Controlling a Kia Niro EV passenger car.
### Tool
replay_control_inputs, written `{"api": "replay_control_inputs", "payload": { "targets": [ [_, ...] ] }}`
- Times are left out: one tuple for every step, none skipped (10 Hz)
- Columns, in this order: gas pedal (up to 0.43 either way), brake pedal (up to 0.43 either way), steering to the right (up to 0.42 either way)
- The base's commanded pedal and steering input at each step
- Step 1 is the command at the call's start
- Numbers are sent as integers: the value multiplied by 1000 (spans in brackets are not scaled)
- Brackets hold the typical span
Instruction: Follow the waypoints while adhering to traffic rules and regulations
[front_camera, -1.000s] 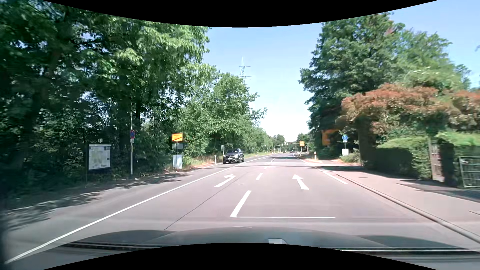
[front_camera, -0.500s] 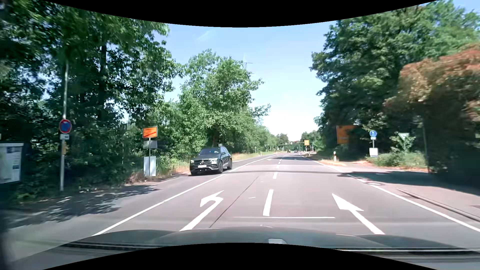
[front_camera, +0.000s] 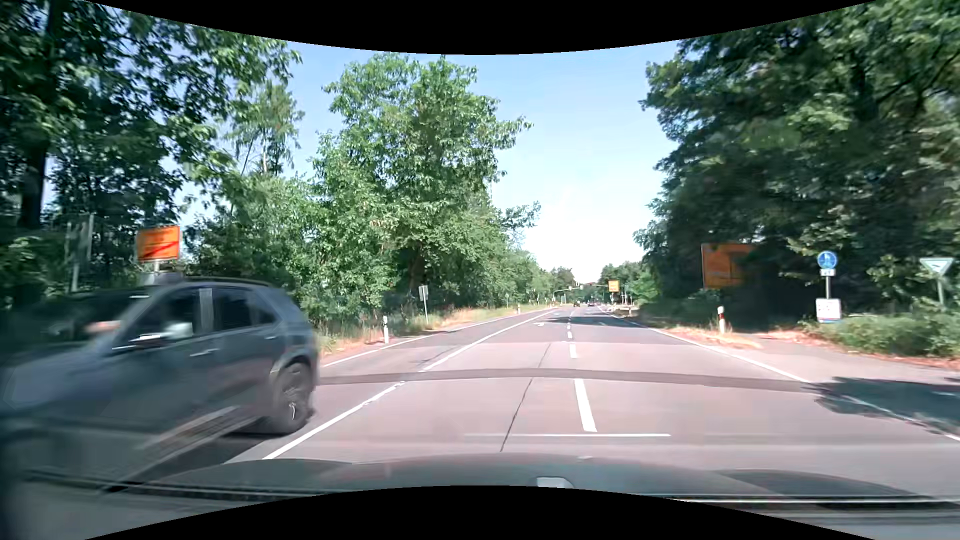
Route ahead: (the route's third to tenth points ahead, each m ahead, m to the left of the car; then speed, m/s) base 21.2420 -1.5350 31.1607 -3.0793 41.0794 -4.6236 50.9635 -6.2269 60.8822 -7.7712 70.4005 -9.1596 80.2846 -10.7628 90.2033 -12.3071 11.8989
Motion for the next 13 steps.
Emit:
{"api": "replay_control_inputs", "payload": {
  "targets": [
    [47, 0, 18],
    [47, 0, 23],
    [47, 0, 26],
    [47, 0, 29],
    [47, 0, 30],
    [47, 0, 29],
    [59, 0, 27],
    [59, 0, 23],
    [67, 0, 20],
    [67, 0, 19],
    [67, 0, 18],
    [67, 0, 18],
    [67, 0, 18]
  ]
}}
